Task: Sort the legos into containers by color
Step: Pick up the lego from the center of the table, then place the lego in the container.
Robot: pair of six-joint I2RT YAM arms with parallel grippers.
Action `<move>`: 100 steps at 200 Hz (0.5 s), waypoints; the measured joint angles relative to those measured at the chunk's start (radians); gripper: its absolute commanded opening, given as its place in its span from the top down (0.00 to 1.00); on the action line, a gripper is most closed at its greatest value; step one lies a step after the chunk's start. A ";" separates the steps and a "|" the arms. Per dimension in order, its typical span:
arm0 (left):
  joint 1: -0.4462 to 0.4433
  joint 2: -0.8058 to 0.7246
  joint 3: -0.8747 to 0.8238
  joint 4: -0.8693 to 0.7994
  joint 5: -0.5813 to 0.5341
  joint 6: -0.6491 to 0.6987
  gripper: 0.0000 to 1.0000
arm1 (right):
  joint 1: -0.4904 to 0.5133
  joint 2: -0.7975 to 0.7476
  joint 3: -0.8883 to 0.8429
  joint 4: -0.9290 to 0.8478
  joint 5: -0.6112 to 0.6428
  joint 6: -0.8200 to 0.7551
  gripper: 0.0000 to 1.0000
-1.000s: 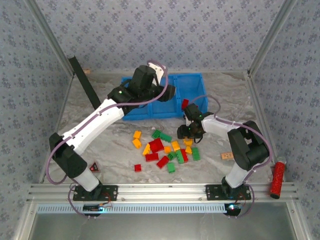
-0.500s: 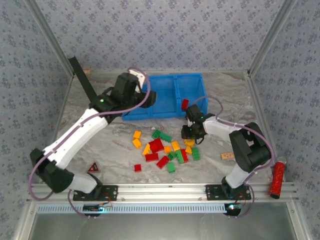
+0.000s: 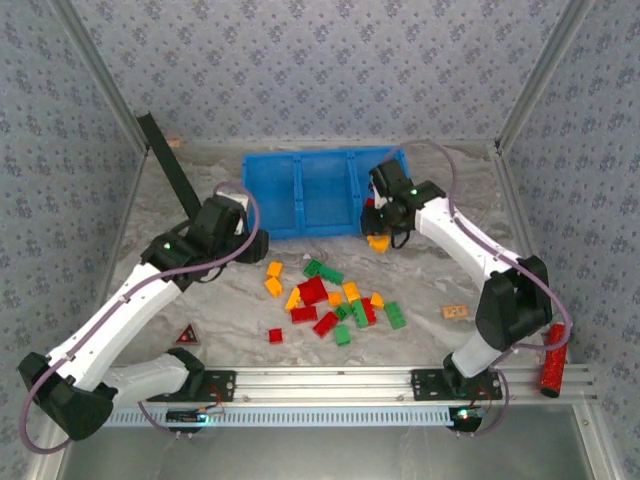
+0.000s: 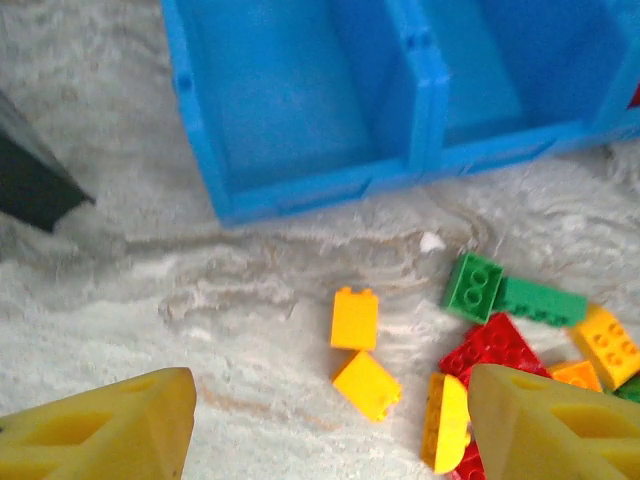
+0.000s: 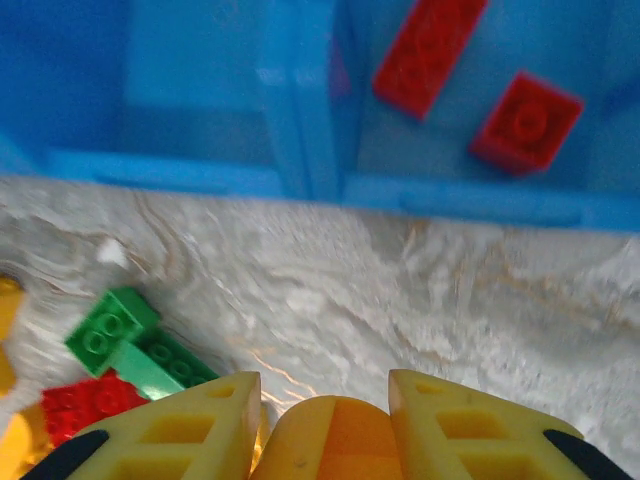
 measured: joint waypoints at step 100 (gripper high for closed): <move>-0.018 -0.070 -0.336 0.042 0.115 -0.247 0.29 | 0.068 0.409 0.546 -0.033 0.019 -0.132 0.74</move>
